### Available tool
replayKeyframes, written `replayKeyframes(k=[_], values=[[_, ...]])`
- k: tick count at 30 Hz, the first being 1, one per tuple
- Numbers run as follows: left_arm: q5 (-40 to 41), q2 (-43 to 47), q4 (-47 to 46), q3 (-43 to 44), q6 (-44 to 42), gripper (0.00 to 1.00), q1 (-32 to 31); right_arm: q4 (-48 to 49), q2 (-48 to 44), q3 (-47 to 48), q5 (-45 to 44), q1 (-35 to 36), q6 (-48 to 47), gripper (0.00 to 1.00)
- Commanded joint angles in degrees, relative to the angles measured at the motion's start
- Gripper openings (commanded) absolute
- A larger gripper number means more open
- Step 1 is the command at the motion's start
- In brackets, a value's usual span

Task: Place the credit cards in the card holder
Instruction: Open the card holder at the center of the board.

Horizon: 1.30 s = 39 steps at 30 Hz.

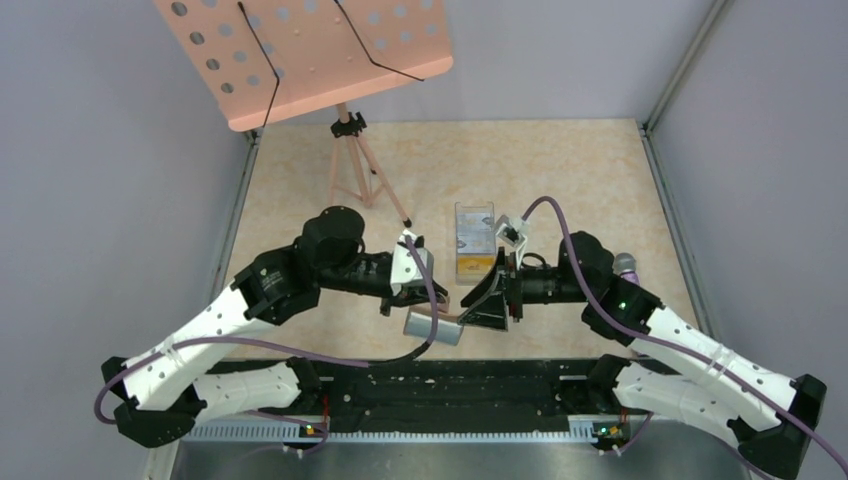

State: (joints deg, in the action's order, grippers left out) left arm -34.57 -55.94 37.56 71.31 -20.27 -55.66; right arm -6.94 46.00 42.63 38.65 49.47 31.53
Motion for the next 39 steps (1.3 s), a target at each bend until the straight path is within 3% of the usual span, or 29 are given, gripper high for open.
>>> replayKeyframes(k=[1, 10, 19, 27, 39], values=[[-0.1, -1.3, -6.1, 0.2, 4.6, 0.0, -0.1, -1.3, -1.0, 0.8, -6.4, 0.7, -0.4, 0.55], [2.0, -3.9, -10.5, 0.1, 12.3, 0.0, -0.1, -5.6, -2.0, 0.6, -11.7, 1.5, -2.4, 0.6], [3.3, -5.2, -14.9, -1.2, 19.7, 0.0, -0.1, -7.1, -3.3, -0.6, -17.0, 1.8, -2.6, 0.55], [5.9, -6.2, -13.8, -1.1, 26.4, 0.0, -0.1, -9.1, -7.3, 0.1, -22.0, 1.9, -4.5, 0.75], [7.6, -10.5, -9.1, 3.5, 33.6, 0.0, -0.1, -11.9, -5.8, 2.6, -19.1, 1.8, -8.2, 0.82]])
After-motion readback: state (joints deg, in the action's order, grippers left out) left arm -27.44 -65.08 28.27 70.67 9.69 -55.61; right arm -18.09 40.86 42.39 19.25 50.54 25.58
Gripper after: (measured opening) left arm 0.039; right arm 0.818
